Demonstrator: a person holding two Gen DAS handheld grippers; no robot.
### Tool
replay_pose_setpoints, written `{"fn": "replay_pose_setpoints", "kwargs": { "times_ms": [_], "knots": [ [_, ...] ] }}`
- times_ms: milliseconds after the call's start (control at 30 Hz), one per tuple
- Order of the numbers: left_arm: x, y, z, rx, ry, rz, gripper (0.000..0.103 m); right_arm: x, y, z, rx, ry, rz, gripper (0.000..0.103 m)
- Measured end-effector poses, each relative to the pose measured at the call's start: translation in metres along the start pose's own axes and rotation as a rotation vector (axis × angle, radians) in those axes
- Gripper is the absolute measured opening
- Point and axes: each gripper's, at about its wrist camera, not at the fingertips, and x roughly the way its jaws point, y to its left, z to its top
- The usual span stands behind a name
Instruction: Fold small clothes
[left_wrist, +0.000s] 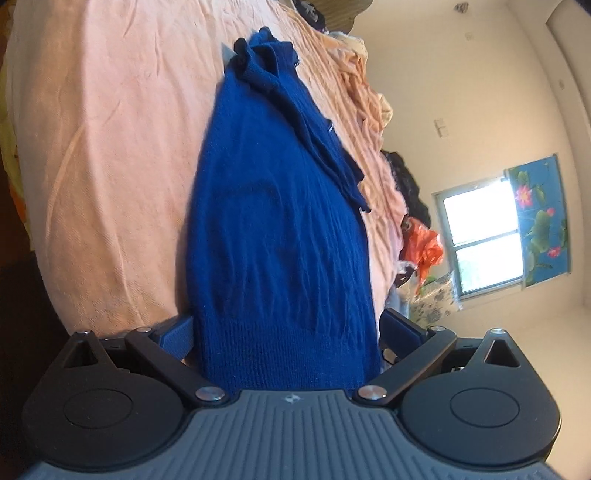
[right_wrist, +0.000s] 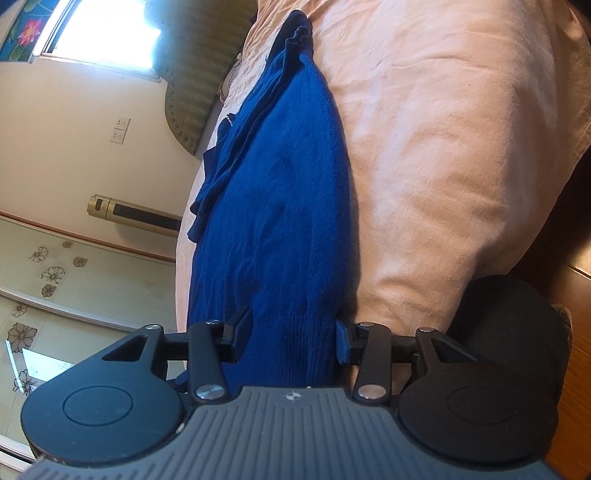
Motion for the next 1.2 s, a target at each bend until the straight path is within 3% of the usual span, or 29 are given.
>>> {"fn": "replay_pose_setpoints", "kwargs": {
  "times_ms": [167, 300, 333, 400, 433, 500, 567, 600, 733, 900, 1067, 1200],
  "knots": [
    [-0.001, -0.005, 0.002, 0.023, 0.038, 0.019, 0.102, 0.002, -0.003, 0.004, 0.006, 0.006, 0.011, 0.051],
    [0.008, -0.014, -0.005, 0.088, 0.068, 0.067, 0.088, 0.004, 0.001, 0.001, -0.023, 0.014, -0.002, 0.049],
    [0.010, -0.016, -0.006, 0.103, 0.078, 0.090, 0.079, 0.005, 0.005, 0.001, -0.051, 0.021, -0.028, 0.041],
    [0.010, -0.021, -0.006, 0.142, 0.090, 0.136, 0.071, 0.005, 0.011, 0.001, -0.099, 0.036, -0.079, 0.030],
    [0.010, -0.023, -0.006, 0.158, 0.097, 0.150, 0.066, 0.006, 0.014, 0.000, -0.125, 0.039, -0.111, 0.016],
    [0.011, -0.026, -0.006, 0.198, 0.107, 0.193, 0.048, 0.007, 0.016, -0.001, -0.156, 0.043, -0.140, 0.010],
    [0.014, -0.027, -0.007, 0.228, 0.117, 0.235, 0.016, 0.006, 0.018, -0.001, -0.170, 0.043, -0.134, 0.008],
    [0.017, -0.027, -0.007, 0.235, 0.130, 0.251, 0.012, 0.005, 0.019, -0.001, -0.178, 0.042, -0.131, 0.008],
    [0.012, -0.032, -0.005, 0.264, 0.116, 0.224, 0.008, -0.002, 0.025, -0.001, -0.183, 0.025, -0.094, 0.008],
    [-0.012, -0.052, 0.019, 0.279, 0.036, 0.102, 0.007, -0.020, 0.039, 0.017, -0.144, -0.064, 0.050, 0.008],
    [-0.012, -0.079, 0.075, 0.284, -0.063, -0.002, 0.007, -0.015, 0.064, 0.073, -0.146, -0.172, 0.161, 0.008],
    [0.013, -0.095, 0.133, 0.302, -0.117, -0.030, 0.007, 0.012, 0.074, 0.137, -0.118, -0.244, 0.188, 0.008]
  ]
}}
